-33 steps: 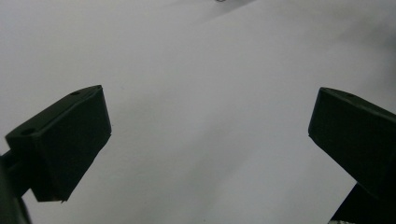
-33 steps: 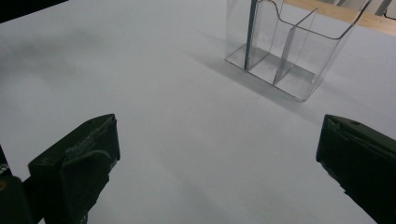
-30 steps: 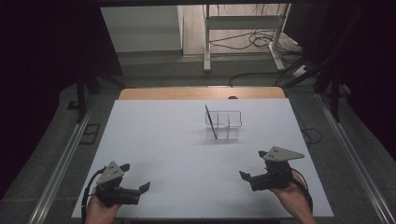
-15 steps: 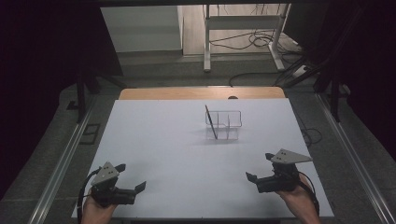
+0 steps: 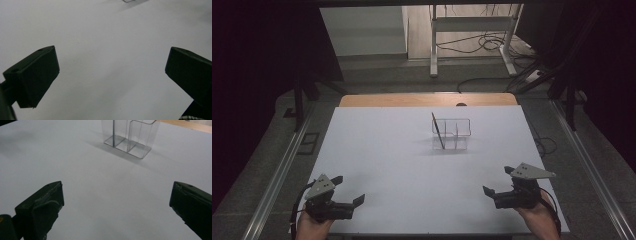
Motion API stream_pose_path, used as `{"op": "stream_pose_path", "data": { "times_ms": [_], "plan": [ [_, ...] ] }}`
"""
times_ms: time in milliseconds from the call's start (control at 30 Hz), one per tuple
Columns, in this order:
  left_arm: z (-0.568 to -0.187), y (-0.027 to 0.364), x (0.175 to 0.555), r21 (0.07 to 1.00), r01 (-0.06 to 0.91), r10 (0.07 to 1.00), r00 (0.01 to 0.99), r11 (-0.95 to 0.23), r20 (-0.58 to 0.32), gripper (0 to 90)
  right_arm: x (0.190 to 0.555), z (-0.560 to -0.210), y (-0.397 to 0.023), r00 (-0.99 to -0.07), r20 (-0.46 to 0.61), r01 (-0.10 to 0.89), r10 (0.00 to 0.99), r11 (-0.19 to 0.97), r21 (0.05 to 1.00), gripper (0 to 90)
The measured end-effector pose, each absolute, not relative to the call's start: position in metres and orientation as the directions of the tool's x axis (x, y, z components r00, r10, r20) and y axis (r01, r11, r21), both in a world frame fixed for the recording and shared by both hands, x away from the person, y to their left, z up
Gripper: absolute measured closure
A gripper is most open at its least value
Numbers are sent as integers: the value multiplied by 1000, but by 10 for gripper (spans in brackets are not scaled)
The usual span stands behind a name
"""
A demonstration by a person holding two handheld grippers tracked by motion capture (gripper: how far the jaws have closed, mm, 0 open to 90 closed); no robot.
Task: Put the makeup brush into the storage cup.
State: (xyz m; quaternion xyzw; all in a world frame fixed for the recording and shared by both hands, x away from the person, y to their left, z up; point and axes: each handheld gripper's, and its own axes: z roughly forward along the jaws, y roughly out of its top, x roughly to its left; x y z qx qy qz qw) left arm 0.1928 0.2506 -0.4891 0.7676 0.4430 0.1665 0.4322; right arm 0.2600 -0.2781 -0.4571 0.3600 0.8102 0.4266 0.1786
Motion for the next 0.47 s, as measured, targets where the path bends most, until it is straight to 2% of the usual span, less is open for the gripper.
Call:
{"op": "stream_pose_path", "data": {
  "times_ms": [467],
  "plan": [
    [-490, 251, 193, 806, 543, 825, 551, -236, -129, 0, 260, -470, -290, -649, 19, 489, 761, 397, 776, 0]
  ]
}}
